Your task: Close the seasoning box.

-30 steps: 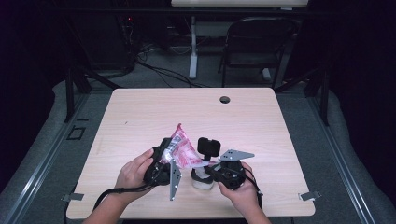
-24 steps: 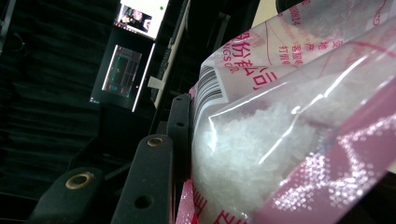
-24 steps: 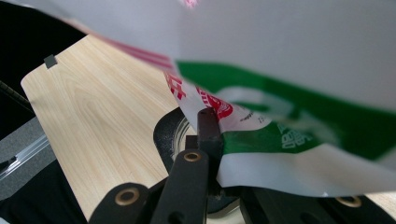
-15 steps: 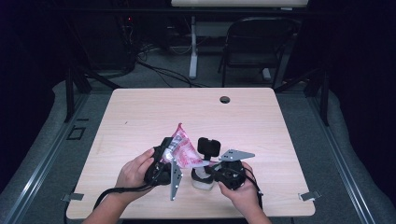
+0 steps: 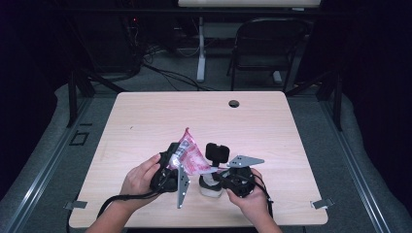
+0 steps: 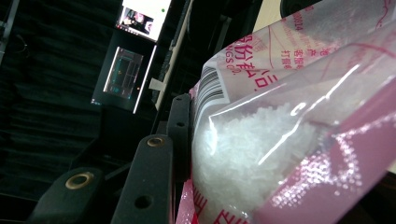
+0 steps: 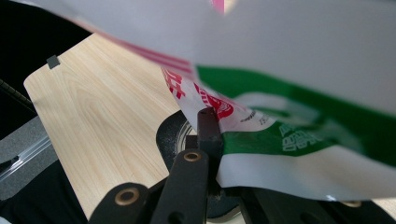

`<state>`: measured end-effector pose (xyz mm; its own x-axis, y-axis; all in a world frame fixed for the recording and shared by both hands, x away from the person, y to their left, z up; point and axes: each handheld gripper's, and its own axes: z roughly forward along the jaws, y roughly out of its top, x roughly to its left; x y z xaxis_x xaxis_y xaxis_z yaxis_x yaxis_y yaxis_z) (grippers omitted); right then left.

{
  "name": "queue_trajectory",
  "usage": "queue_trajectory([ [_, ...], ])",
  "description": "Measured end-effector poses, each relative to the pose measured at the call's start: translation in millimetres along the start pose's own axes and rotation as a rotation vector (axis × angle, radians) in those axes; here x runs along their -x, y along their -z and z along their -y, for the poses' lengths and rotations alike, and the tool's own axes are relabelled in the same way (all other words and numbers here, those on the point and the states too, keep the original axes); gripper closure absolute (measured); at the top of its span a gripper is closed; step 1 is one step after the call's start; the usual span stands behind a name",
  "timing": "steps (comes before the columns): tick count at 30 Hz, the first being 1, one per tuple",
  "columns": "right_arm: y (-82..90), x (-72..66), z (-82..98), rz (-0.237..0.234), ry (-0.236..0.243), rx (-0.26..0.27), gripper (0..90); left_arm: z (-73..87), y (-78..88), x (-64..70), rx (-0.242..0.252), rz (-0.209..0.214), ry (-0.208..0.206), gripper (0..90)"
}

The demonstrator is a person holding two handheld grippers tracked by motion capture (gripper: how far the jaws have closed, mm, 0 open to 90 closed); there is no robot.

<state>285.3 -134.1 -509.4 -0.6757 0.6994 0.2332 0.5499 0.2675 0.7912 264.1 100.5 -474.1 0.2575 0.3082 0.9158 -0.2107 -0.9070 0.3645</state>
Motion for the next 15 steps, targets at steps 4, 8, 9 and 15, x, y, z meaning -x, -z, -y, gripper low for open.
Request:
queue_trajectory([
  [4,-0.5,-0.8,-0.1,0.000,0.000,0.001,89.8,-0.3,0.5,-1.2,-0.004,0.000,-0.005,70.7],
  [8,-1.0,-1.0,-0.1,-0.001,0.001,0.000,89.8,-0.3,0.6,-1.2,-0.004,-0.001,-0.006,70.7],
  [9,-1.1,-1.0,-0.1,0.000,0.002,0.000,89.8,-0.4,0.6,-1.1,-0.003,-0.001,-0.005,70.7],
  [15,-1.6,-0.9,-0.1,-0.004,0.004,0.002,89.8,-0.5,0.7,-1.7,-0.002,-0.002,-0.005,70.7],
])
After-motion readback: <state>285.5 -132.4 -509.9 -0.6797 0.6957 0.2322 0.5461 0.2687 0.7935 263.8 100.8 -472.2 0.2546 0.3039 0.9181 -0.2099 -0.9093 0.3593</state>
